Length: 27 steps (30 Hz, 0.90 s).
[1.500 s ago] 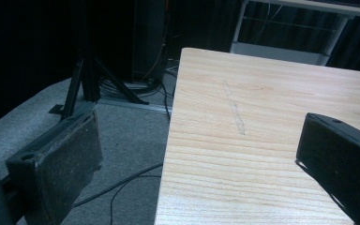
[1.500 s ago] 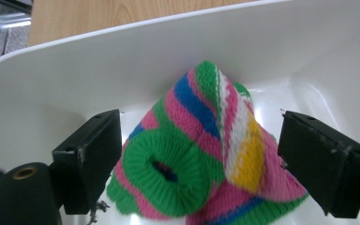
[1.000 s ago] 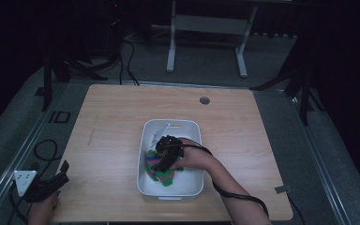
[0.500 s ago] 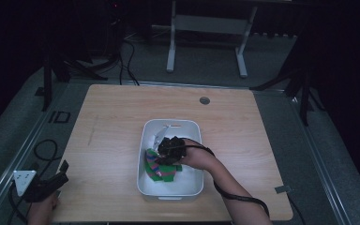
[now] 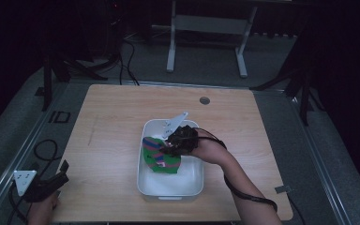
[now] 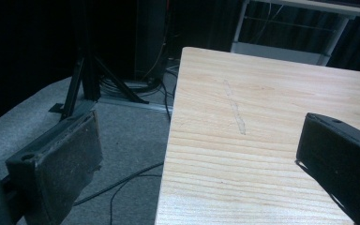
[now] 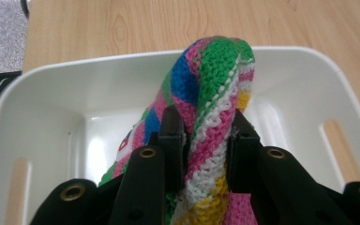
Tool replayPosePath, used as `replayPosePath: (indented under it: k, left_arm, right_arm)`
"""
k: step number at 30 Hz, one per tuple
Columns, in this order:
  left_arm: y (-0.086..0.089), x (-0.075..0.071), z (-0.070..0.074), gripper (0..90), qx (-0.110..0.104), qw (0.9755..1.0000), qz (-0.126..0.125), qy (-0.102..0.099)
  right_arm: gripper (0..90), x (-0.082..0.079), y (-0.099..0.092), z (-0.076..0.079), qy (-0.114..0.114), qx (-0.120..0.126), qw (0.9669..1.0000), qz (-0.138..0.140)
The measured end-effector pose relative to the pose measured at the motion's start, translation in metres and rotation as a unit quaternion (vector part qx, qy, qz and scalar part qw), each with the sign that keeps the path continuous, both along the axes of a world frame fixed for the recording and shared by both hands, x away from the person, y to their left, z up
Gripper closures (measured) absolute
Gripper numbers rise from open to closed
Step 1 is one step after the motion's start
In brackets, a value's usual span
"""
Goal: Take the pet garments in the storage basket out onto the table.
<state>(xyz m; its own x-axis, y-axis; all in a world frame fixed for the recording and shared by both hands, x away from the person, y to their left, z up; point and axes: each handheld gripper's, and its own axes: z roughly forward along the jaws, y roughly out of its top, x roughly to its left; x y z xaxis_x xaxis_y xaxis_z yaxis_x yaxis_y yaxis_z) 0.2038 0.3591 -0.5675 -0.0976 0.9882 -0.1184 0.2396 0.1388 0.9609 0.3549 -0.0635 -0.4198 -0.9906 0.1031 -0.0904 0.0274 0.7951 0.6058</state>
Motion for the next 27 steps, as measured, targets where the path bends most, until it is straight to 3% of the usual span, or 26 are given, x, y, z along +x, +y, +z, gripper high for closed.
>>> replayPosePath:
  k: [6, 7, 13, 24, 27]
  left_arm:
    - [0.0, 0.0, 0.0, 0.9, -0.001, 1.0, 0.001, -0.001]
    - [0.0, 0.0, 0.0, 0.9, -0.001, 1.0, 0.002, 0.001]
    - [0.0, 0.0, 0.0, 1.0, 0.001, 1.0, 0.001, 0.0]
    - [0.0, 0.0, 0.0, 0.9, 0.0, 1.0, 0.001, 0.0]
    - [0.0, 0.0, 0.0, 0.9, 0.0, 1.0, 0.002, 0.0]
  right_arm:
    - [72.5, -0.001, -0.01, 0.024, -0.015, 0.019, 0.9997, -0.002]
    - [72.6, 0.0, -0.014, 0.037, -0.023, 0.026, 0.9994, -0.005]
    - [72.6, 0.0, -0.03, 0.065, -0.037, 0.054, 0.9978, -0.015]
    - [72.6, 0.003, -0.063, 0.085, -0.053, 0.082, 0.9941, -0.047]
    - [72.6, 0.005, -0.083, 0.088, -0.057, 0.086, 0.9924, -0.068]
